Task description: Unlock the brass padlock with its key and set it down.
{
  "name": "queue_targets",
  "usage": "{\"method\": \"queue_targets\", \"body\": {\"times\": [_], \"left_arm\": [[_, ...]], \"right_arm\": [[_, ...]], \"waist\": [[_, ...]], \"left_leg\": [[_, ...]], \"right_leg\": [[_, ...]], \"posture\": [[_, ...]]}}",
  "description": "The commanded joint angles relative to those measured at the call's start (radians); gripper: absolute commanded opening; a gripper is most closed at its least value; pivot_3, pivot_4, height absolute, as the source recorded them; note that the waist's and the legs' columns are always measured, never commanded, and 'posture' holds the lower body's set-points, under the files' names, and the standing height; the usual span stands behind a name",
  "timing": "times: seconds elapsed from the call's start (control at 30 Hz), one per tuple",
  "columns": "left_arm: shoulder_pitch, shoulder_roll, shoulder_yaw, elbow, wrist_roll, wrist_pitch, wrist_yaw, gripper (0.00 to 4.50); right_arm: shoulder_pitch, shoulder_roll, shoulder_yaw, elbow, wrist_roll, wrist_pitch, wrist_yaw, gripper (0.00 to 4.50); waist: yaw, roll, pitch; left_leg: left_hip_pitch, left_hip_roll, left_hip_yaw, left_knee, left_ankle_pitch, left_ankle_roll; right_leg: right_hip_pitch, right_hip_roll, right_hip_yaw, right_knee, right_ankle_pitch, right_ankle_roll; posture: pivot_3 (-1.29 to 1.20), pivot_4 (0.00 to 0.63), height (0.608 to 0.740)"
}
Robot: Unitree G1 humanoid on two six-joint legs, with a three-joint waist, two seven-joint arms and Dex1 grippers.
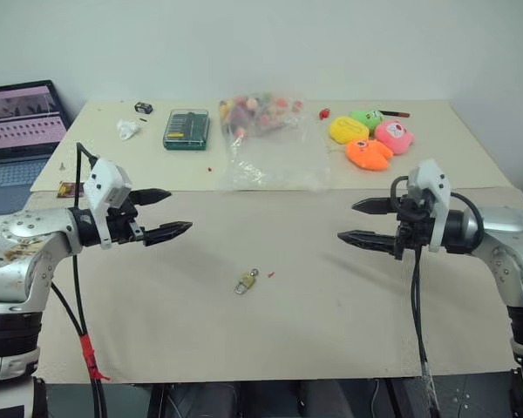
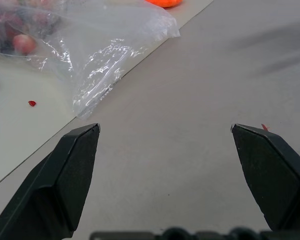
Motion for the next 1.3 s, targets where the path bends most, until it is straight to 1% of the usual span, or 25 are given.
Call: {"method": "queue_targets", "body": {"times": [0.03, 0.1, 0.17, 0.2, 0.3, 0.33, 0.4, 0.47, 0.57, 0.73, 0.87, 1.03, 1.13, 1.3], "left_arm": [[-0.012, -0.013, 0.036, -0.061, -0.079, 0.075, 0.026, 4.50], [0.003, -0.030, 0.067, -0.099, -0.159, 0.129, 0.019, 4.50], [0.015, -0.025, 0.095, -0.139, -0.245, 0.206, 0.008, 4.50], [0.046, -0.013, 0.096, -0.174, -0.274, 0.234, -0.006, 4.50], [0.141, -0.014, 0.083, -0.270, -0.305, 0.250, -0.007, 4.50], [0.170, -0.031, 0.072, -0.307, -0.319, 0.261, 0.016, 4.50], [0.243, -0.086, 0.010, -0.399, -0.285, 0.240, 0.088, 4.50], [0.287, -0.148, -0.037, -0.443, -0.226, 0.202, 0.172, 4.50], [0.320, -0.236, -0.124, -0.483, -0.086, 0.133, 0.318, 4.50], [0.369, -0.317, -0.270, -0.539, 0.093, 0.127, 0.515, 4.50], [0.423, -0.341, -0.336, -0.582, 0.172, 0.141, 0.600, 4.50], [0.446, -0.391, -0.371, -0.576, 0.236, 0.156, 0.689, 4.50], [0.435, -0.427, -0.380, -0.551, 0.254, 0.155, 0.717, 4.50], [0.425, -0.455, -0.401, -0.525, 0.273, 0.147, 0.720, 4.50]], "right_arm": [[-0.035, 0.019, -0.012, -0.028, 0.026, 0.002, -0.014, 4.47], [-0.044, 0.034, 0.010, -0.028, 0.020, -0.006, -0.017, 4.47], [-0.046, 0.041, 0.019, -0.032, 0.011, -0.010, -0.018, 4.47], [-0.044, 0.046, 0.021, -0.035, 0.008, -0.012, -0.023, 4.47], [-0.030, 0.054, 0.027, -0.040, -0.003, -0.023, -0.039, 4.47], [-0.024, 0.054, 0.033, -0.042, -0.012, -0.027, -0.045, 4.47], [-0.013, 0.060, 0.037, -0.053, -0.024, -0.026, -0.066, 4.47], [-0.001, 0.071, 0.032, -0.066, -0.021, -0.017, -0.088, 4.47], [0.024, 0.076, 0.028, -0.084, -0.025, -0.018, -0.105, 4.47], [0.039, 0.079, 0.028, -0.103, -0.028, -0.013, -0.134, 4.47], [0.041, 0.082, 0.027, -0.116, -0.018, -0.001, -0.153, 4.47], [0.035, 0.078, 0.033, -0.114, -0.014, 0.004, -0.155, 4.47], [0.019, 0.082, 0.041, -0.103, -0.020, 0.002, -0.158, 4.47], [-0.005, 0.080, 0.047, -0.089, -0.024, -0.007, -0.149, 4.47]], "waist": [[0.001, 0.000, 0.000], [-0.001, 0.000, 0.000], [-0.001, 0.000, 0.000], [-0.001, 0.000, 0.000], [-0.004, 0.000, 0.000], [-0.003, 0.000, 0.000], [0.000, 0.000, 0.000], [0.004, 0.000, 0.000], [0.013, 0.000, 0.000], [0.022, 0.000, 0.000], [0.021, 0.000, 0.000], [0.025, 0.000, 0.000], [0.025, 0.000, 0.000], [0.023, 0.000, 0.000]], "left_leg": [[0.000, 0.000, 0.000, 0.000, 0.000, 0.000], [0.000, 0.000, 0.000, 0.000, 0.000, 0.000], [0.000, 0.000, 0.001, 0.000, 0.000, 0.000], [0.000, 0.001, 0.001, 0.000, 0.000, 0.000], [0.001, 0.001, 0.002, -0.001, 0.000, 0.000], [0.001, 0.001, 0.004, -0.002, 0.000, 0.001], [0.001, 0.001, 0.004, -0.002, 0.000, 0.001], [0.003, 0.001, 0.005, -0.002, -0.001, 0.001], [0.003, 0.001, 0.005, -0.002, -0.001, 0.001], [0.005, 0.002, 0.009, -0.002, -0.001, 0.001], [0.005, 0.003, 0.011, -0.002, -0.002, 0.003], [0.005, 0.003, 0.012, -0.002, -0.002, 0.004], [0.005, 0.003, 0.012, -0.002, -0.003, 0.004], [0.005, 0.004, 0.012, -0.002, -0.002, 0.004]], "right_leg": [[0.000, 0.000, 0.000, 0.000, 0.000, 0.000], [0.000, 0.000, 0.000, 0.000, 0.000, 0.000], [0.000, 0.000, 0.001, 0.000, 0.000, 0.000], [0.000, 0.001, 0.001, 0.000, 0.000, 0.000], [-0.001, 0.001, 0.003, 0.001, 0.000, 0.000], [-0.001, 0.001, 0.004, 0.000, 0.000, 0.000], [-0.001, 0.001, 0.004, 0.000, 0.000, 0.000], [0.001, 0.001, 0.005, 0.000, 0.000, 0.000], [0.001, 0.001, 0.005, 0.000, 0.000, 0.000], [0.001, 0.001, 0.008, -0.001, 0.000, 0.000], [0.001, 0.003, 0.010, -0.001, 0.000, 0.000], [0.001, 0.003, 0.010, -0.001, 0.000, 0.000], [0.001, 0.003, 0.010, -0.001, 0.000, 0.000], [0.001, 0.003, 0.010, -0.001, 0.000, 0.000]], "posture": [[0.00, 0.150, 0.740], [0.00, 0.150, 0.740], [0.00, 0.150, 0.740], [0.00, 0.150, 0.740], [0.00, 0.150, 0.740], [0.00, 0.150, 0.740], [0.00, 0.150, 0.740], [0.00, 0.150, 0.740], [0.00, 0.150, 0.740], [0.00, 0.150, 0.740], [0.00, 0.150, 0.740], [0.00, 0.150, 0.740], [0.00, 0.150, 0.740], [0.00, 0.150, 0.740]]}}
